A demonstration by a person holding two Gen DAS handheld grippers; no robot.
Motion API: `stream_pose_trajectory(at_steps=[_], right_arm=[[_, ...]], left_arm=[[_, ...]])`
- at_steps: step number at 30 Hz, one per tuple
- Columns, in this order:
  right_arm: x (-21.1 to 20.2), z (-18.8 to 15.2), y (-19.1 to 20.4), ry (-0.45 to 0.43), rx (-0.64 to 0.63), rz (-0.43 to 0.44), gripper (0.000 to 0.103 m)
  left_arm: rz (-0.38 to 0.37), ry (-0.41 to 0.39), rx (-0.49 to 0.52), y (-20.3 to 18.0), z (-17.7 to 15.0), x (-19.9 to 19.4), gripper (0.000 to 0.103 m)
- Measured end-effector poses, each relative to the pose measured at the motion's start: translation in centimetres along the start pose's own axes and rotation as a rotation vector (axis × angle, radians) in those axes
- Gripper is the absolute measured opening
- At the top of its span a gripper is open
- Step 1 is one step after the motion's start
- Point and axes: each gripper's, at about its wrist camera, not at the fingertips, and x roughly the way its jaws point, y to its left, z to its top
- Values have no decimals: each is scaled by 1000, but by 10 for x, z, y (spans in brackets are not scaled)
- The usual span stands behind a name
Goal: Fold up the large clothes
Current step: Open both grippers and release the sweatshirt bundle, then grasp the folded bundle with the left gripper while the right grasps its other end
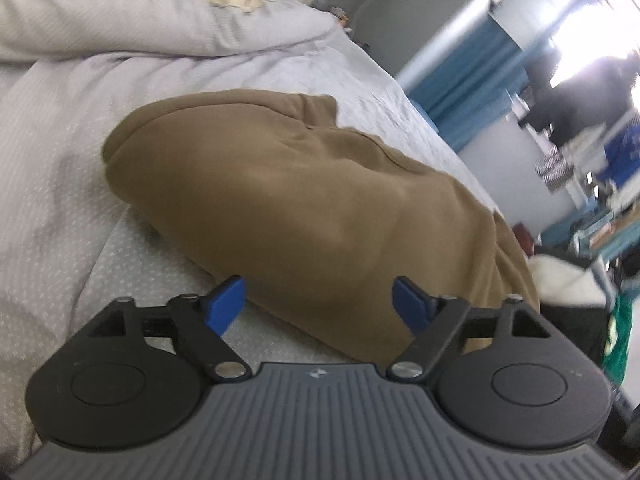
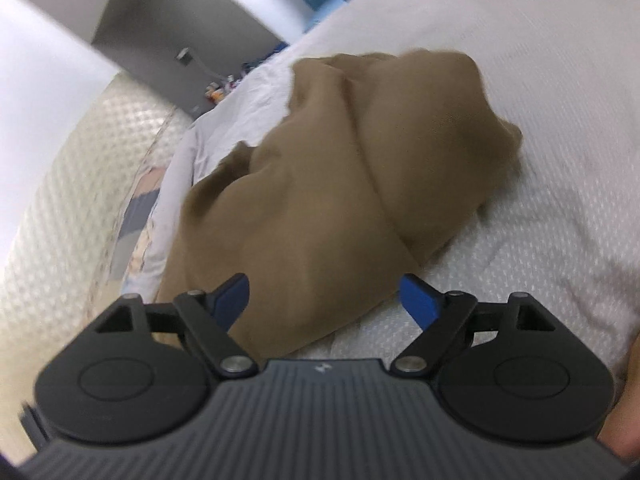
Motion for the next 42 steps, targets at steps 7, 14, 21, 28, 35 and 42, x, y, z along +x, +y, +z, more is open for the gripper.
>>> stream_pose_trajectory(at_steps=[7, 14, 21, 28, 35, 42], right_arm=[[10, 7, -45, -21, 315, 51, 86], [19, 16, -76, -88, 527, 61, 103], [35, 28, -78, -176, 552, 32, 103], [57, 51, -69, -189, 522, 62, 103], [40, 53, -50, -243, 370, 226, 103], [65, 56, -59, -158, 411, 115, 103]], left_arm=[[-96, 1, -282, 40, 7, 4, 94], [-151, -21, -520, 81, 12, 19, 94], [-156, -53, -587, 92, 20, 35, 94], [-164, -101, -657, 106, 20, 39, 94], [-194, -101, -710, 113, 24, 55, 94], [-129, -87, -659, 104, 34, 75, 90]])
